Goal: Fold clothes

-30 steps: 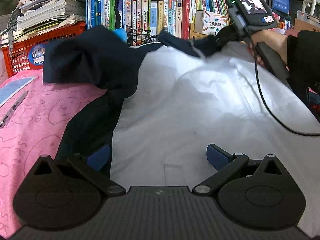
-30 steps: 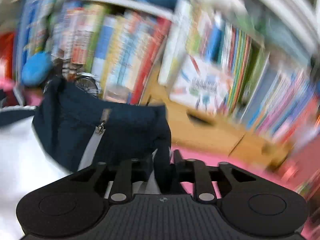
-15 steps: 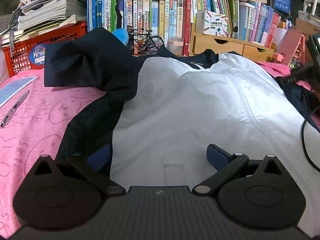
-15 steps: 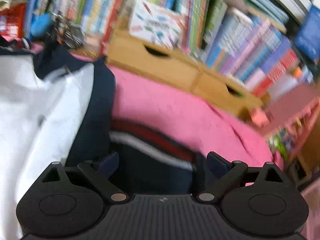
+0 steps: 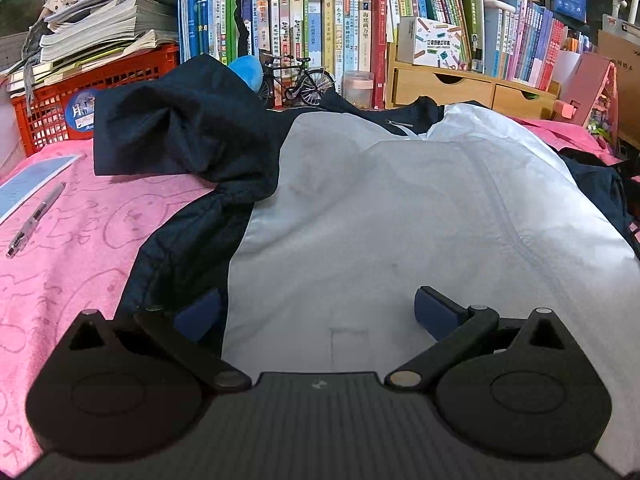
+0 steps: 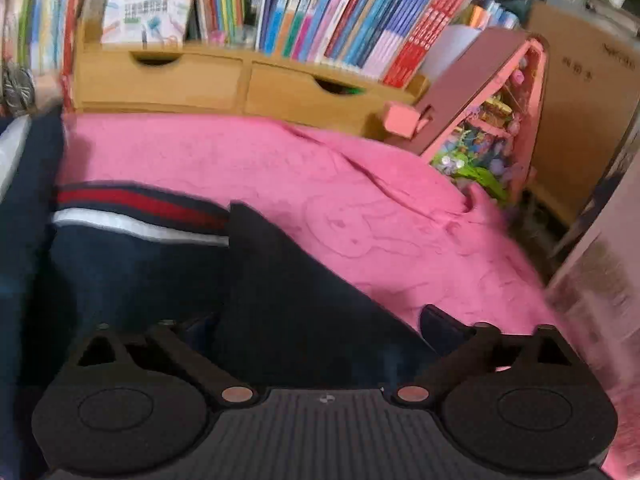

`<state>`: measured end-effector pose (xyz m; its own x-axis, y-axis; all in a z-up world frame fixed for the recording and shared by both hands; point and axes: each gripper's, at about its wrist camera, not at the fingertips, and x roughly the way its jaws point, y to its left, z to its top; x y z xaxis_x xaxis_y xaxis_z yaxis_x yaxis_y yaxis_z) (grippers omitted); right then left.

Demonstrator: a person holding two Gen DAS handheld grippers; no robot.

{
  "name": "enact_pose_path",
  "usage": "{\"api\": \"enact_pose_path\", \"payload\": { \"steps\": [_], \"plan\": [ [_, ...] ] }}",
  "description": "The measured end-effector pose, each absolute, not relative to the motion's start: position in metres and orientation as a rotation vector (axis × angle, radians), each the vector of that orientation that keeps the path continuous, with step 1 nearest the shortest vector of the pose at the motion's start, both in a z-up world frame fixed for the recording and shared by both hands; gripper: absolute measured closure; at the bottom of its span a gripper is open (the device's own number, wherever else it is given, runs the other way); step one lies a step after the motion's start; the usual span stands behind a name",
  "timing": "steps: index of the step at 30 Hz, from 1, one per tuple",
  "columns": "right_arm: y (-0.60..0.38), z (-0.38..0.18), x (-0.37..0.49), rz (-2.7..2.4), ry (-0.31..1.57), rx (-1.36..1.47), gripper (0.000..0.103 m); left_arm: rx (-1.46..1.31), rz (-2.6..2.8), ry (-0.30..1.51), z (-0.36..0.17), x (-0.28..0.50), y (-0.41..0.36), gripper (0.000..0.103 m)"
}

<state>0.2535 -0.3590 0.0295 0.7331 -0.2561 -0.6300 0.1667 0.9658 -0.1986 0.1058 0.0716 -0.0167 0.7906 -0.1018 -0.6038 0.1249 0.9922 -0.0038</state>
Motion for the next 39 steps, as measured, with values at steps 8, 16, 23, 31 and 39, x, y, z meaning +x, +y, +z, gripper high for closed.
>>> {"api": "enact_pose_path", "payload": {
  "steps": [8, 16, 23, 31, 39],
  "plan": [
    [-0.407, 0.108, 0.237, -0.571, 0.45, -0.242, 0.094, 0.038, -0.118, 0.648, -0.017, 0.106, 0.072, 0.0],
    [-0.411, 0.07, 0.242, -0.637, 0.665, -0.397, 0.01, 0.036, -0.115, 0.649, -0.017, 0.105, 0.072, 0.0],
    [-0.308, 0.091, 0.203, -0.153, 0.463, -0.289, 0.036, 0.033, -0.114, 0.649, -0.016, 0.105, 0.072, 0.0],
    [-0.178, 0.029, 0.213, 0.308, 0.7, -0.256, 0.056, 0.089, -0.031, 0.632, -0.013, 0.095, 0.083, 0.0],
    [-0.125, 0.08, 0.202, 0.281, 0.587, -0.422, 0.024, 0.054, 0.015, 0.617, -0.017, 0.069, 0.118, 0.0]
  ]
}}
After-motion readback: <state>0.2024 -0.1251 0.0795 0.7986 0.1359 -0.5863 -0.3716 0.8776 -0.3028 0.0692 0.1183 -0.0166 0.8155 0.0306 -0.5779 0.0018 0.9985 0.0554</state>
